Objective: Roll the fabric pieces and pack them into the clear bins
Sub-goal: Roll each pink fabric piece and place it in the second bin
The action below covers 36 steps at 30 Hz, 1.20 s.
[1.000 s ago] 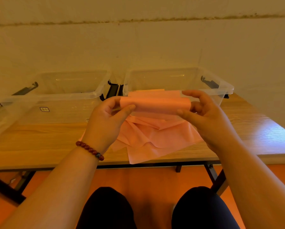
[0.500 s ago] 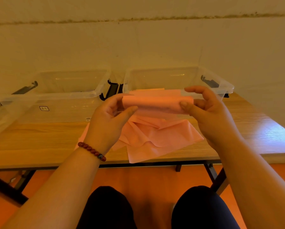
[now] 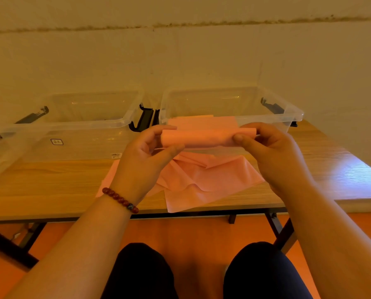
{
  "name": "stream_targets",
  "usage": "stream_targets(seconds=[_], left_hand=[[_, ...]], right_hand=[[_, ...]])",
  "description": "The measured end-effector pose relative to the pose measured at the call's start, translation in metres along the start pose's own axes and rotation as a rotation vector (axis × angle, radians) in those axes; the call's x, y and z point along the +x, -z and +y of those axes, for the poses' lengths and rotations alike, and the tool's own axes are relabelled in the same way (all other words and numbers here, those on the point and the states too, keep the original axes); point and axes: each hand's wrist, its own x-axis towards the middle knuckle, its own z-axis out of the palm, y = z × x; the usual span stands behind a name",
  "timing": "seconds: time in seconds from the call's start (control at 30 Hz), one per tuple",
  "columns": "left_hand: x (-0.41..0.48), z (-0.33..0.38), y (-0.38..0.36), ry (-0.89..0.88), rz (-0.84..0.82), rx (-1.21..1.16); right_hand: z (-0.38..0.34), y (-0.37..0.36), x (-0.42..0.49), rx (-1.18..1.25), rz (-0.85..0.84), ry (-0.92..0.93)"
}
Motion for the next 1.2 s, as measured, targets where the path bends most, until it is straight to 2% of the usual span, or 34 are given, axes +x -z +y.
stream_targets(seconds=[0.13, 0.5, 0.67, 0.8, 0.93, 1.2], left_hand=[[-0.002, -0.003, 0.001, -0.007, 0.009, 0.019], [0.001, -0.003, 0.001, 0.021, 0.075, -0.037], [-0.002, -0.001, 0.001, 0.013, 0.041, -0.048], [-0.003, -0.004, 0.004, -0.01, 0.017, -0.006], [-0.003, -0.002, 0.002, -0.022, 0.049, 0.056], [-0.002, -0.011, -0.001, 0.063, 0.058, -0.051]], right_hand=[[0.0, 0.001, -0.001, 0.02, 0.021, -0.008], [-0.003, 0.004, -0.002, 0.165, -0.105, -0.045], [-0.003, 0.005, -0.002, 0.032, -0.051, -0.01], [-0.003, 0.003, -0.002, 0.032, -0.016, -0.008], [-0.003, 0.001, -0.002, 0.066, -0.024, 0.001], [0.006, 0.004, -0.003, 0.065, -0.124, -0.069]])
